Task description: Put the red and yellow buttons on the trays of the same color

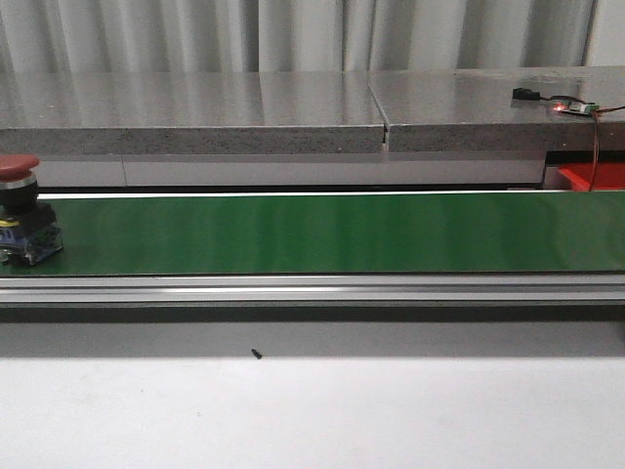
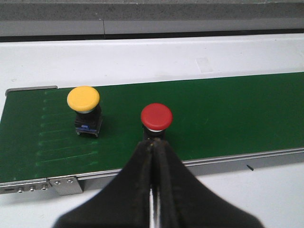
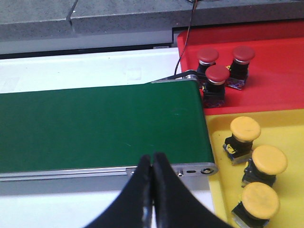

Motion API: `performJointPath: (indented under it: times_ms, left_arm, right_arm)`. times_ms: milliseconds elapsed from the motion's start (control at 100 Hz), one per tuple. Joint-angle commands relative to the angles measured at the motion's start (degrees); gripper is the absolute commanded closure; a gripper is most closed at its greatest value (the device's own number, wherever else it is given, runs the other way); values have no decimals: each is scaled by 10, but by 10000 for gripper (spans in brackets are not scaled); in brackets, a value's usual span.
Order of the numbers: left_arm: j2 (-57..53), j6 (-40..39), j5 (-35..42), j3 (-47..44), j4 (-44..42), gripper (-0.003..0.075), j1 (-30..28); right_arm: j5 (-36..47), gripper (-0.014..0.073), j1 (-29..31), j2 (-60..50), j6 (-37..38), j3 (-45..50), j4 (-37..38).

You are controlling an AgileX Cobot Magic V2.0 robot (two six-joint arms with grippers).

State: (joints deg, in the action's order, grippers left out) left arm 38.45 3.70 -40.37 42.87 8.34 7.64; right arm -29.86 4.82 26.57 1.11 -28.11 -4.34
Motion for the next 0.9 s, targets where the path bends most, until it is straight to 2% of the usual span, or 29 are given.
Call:
performJointPath:
  times_ms: [0,290,890]
  left_arm:
    - [-40,-8,48,-8,3,739,6]
    - [-127,-8,48,-60,4,739,6]
    - [-133,-8,46,-63,4,739,6]
  right_arm:
    - [42,661,-1,2,-4,-15,-3]
    - [42,661,-1,2,-4,-15,-3]
    - [42,661,-1,2,-4,-15,-3]
